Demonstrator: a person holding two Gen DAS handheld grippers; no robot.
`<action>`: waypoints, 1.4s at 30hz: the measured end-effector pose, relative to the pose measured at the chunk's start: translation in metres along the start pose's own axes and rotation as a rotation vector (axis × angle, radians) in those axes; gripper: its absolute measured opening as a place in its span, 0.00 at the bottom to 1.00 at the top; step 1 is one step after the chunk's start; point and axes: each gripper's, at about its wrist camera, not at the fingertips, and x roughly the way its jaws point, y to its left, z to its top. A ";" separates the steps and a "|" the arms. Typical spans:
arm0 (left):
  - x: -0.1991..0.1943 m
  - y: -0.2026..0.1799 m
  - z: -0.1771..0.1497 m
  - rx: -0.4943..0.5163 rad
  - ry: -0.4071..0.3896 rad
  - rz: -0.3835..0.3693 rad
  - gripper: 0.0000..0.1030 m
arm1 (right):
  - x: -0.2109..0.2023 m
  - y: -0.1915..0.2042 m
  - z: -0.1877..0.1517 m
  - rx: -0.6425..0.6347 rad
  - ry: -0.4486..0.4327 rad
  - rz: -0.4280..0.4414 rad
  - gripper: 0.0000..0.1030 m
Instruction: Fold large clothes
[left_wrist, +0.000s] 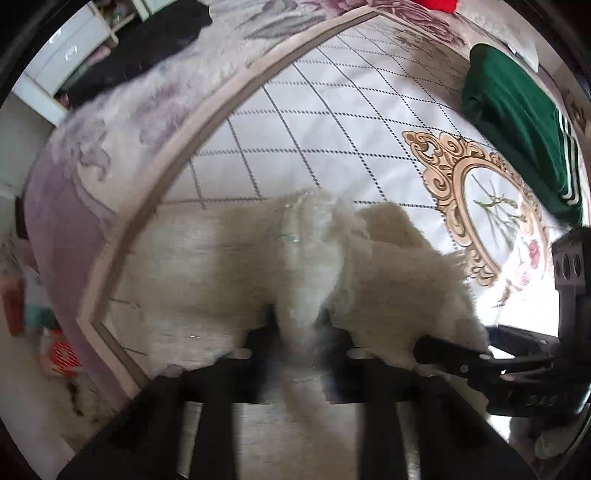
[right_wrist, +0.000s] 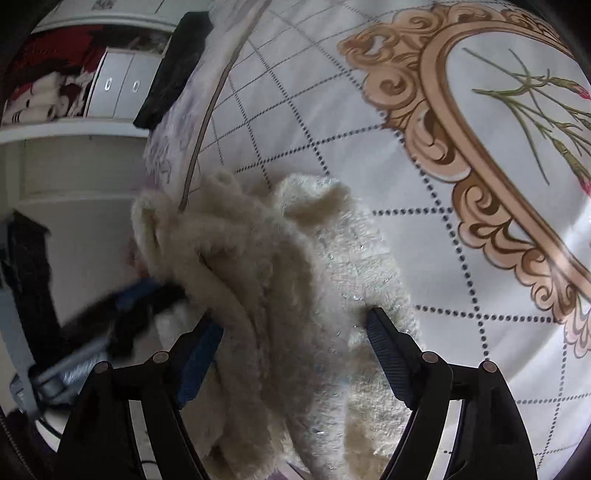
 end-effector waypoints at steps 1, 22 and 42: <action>-0.002 0.002 -0.001 0.007 -0.007 -0.011 0.10 | 0.001 -0.001 -0.005 0.008 0.005 -0.003 0.57; -0.030 0.008 0.006 -0.027 0.042 -0.331 0.70 | -0.033 -0.044 -0.069 0.381 -0.124 0.069 0.63; -0.046 0.176 -0.110 -0.456 -0.020 -0.023 0.77 | -0.005 0.084 -0.010 0.156 -0.128 -0.085 0.11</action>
